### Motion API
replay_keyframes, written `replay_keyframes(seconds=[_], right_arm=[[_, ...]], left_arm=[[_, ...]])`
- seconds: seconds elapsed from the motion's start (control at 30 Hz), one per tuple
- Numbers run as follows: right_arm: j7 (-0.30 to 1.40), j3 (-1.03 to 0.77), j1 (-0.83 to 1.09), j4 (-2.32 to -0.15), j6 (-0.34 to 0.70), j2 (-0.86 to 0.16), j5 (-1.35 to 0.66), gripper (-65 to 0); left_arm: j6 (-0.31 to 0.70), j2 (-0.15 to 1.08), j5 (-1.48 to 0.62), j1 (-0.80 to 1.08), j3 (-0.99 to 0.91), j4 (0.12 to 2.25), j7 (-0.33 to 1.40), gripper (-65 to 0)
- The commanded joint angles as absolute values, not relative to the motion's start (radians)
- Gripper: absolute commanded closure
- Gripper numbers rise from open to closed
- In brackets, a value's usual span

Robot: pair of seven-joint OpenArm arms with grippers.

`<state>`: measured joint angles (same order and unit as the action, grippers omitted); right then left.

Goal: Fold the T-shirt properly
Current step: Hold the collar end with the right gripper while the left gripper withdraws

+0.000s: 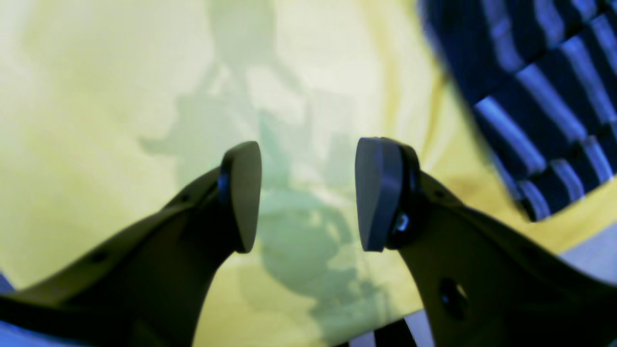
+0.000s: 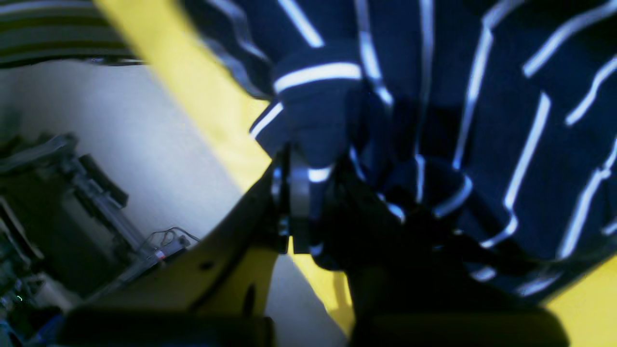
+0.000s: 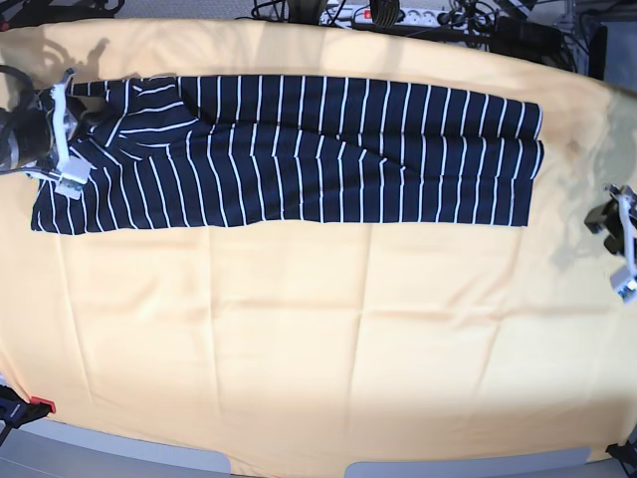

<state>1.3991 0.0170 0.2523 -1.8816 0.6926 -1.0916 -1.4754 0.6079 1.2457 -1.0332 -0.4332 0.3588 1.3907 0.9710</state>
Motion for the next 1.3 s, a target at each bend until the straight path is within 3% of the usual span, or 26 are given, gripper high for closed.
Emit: replay_keyframes(seconds=[0.0, 0.17, 0.23, 0.37, 0.4, 0.5, 0.63, 0.77, 0.83, 0.87, 0.97, 1.0, 1.07, 1.27], right_arm=[[1.396, 0.005, 0.241, -1.91, 0.698, -1.146, -1.484, -5.0], [1.396, 0.005, 0.241, -1.984, 0.698, -1.211, -1.484, -6.0], [1.396, 0.005, 0.241, -1.984, 0.698, -1.199, -1.484, -14.5], [1.396, 0.005, 0.241, -1.969, 0.698, -1.123, -1.484, -40.7], [1.396, 0.005, 0.241, -1.96, 0.698, -1.107, -1.484, -43.6], [1.396, 0.005, 0.241, -1.942, 0.698, -1.083, -1.484, -44.1], [1.396, 0.005, 0.224, -1.976, 0.698, -1.134, -1.484, -44.1], [1.396, 0.005, 0.186, -2.045, 0.698, -1.161, -1.484, -41.9], [1.396, 0.005, 0.17, -2.056, 0.698, -1.15, -1.484, -35.4], [1.396, 0.005, 0.16, -2.055, 0.698, -1.138, -1.484, -29.5], [1.396, 0.005, 0.152, -2.052, 0.698, -1.074, -1.48, -3.5], [1.396, 0.005, 0.153, -2.052, 0.698, -1.044, -1.407, 0.0], [1.385, 0.005, 0.161, -2.046, 0.698, -0.982, -1.258, 0.0], [1.144, 0.005, 0.21, -1.945, 0.698, -0.807, -0.864, 0.0]], left_arm=[[0.619, 1.287, -1.061, -0.476, 0.344, 1.397, 0.974, -32.5], [0.629, 1.299, -1.113, -0.548, 0.344, 1.396, 0.993, -32.5], [0.629, 1.299, -1.113, -0.549, 0.344, 1.396, 0.992, -32.5], [0.629, 1.296, -1.109, -0.543, 0.344, 1.394, 0.995, -32.5], [0.629, 1.296, -1.11, -0.544, 0.344, 1.394, 0.995, -32.5], [0.629, 1.297, -1.108, -0.544, 0.344, 1.394, 0.995, -32.5], [0.629, 1.297, -1.108, -0.544, 0.344, 1.394, 0.995, -32.5], [0.629, 1.296, -1.109, -0.544, 0.344, 1.393, 0.987, -32.5], [0.629, 1.296, -1.109, -0.544, 0.344, 1.393, 0.988, -32.5], [0.628, 1.296, -1.109, -0.544, 0.344, 1.391, 0.988, -32.5], [0.627, 1.295, -1.109, -0.544, 0.344, 1.372, 0.991, -32.5], [0.619, 1.293, -1.11, -0.544, 0.344, 1.359, 0.996, -32.5], [0.605, 1.282, -1.11, -0.544, 0.344, 1.324, 1.003, -32.5], [0.632, 1.251, -1.264, -0.544, 0.342, 1.168, 1.114, -32.5]])
